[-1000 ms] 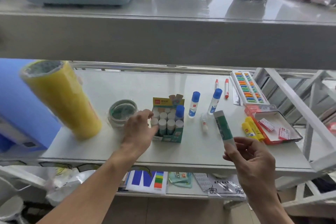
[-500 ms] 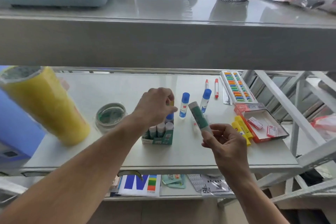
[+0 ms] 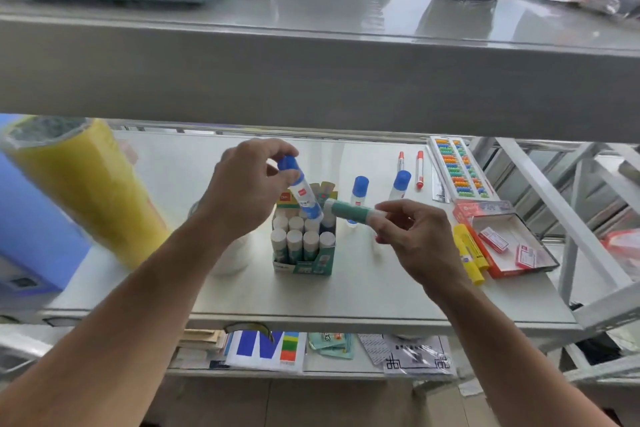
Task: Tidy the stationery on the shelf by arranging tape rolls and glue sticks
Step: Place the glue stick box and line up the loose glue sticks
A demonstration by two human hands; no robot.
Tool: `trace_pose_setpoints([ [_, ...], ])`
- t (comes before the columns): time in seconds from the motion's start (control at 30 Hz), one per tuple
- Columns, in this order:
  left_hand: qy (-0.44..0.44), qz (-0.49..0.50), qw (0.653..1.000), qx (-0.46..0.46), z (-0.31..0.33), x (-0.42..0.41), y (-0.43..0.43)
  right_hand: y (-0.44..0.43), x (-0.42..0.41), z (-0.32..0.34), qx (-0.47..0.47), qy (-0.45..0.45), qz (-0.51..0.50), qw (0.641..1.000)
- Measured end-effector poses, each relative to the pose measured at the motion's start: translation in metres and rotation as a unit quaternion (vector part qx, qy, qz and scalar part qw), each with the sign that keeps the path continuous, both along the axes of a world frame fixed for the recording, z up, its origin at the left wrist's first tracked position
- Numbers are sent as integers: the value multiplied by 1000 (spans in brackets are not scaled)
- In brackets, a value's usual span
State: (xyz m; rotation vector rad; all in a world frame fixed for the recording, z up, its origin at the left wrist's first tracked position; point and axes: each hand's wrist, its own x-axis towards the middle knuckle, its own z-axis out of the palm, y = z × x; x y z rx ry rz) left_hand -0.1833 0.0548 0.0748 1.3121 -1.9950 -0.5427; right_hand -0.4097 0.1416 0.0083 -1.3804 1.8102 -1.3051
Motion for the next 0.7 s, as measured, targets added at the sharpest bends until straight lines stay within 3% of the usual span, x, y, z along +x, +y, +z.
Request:
trace_pose_setpoints([
  [0.23, 9, 37, 999, -9, 1, 11, 5, -48, 6, 35, 70, 251, 126, 957],
  [0.5, 20, 47, 998, -26, 8, 19, 9, -90, 57, 56, 188, 455, 242, 836],
  [0.6, 21, 45, 998, -26, 9, 20, 11, -86, 63, 39, 208, 457, 239, 831],
  [0.7, 16, 29, 999, -34, 12, 16, 12, -76, 45, 40, 175, 422, 219, 862],
])
